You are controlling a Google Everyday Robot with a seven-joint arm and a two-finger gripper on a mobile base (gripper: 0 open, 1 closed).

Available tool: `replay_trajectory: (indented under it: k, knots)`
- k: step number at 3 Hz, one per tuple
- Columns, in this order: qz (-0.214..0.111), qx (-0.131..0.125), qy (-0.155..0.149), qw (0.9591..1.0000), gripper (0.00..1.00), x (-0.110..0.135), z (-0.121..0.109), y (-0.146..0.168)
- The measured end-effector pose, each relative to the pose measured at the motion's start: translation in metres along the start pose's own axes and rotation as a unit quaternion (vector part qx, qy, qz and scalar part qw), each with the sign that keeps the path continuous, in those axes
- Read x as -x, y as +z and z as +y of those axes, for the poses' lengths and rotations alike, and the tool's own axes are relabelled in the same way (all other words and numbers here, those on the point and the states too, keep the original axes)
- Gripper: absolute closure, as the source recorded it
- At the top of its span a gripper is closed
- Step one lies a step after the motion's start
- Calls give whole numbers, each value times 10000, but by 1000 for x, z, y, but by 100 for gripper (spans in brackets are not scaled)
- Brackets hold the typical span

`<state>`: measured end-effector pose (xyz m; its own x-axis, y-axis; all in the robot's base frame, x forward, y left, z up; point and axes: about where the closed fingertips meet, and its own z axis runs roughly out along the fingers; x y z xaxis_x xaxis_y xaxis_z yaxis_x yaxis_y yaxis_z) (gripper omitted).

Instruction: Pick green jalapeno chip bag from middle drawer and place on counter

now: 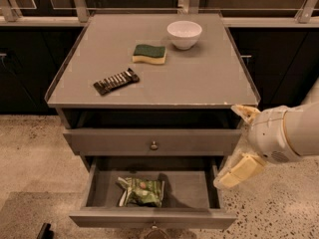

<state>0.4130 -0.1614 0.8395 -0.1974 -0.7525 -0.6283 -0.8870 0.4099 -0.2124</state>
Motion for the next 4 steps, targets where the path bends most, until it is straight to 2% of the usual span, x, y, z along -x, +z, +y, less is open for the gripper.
replay_trajectory:
  k: [1, 2, 3, 4]
  knots:
    - [-144, -207, 176, 9995, 0, -21, 17, 9]
    - [-375, -90, 805, 9960, 0, -68, 52, 58]
    - [-270, 107, 1122, 9933, 0, -95, 65, 82]
    - [-260, 124, 1147, 9930, 0, -95, 65, 83]
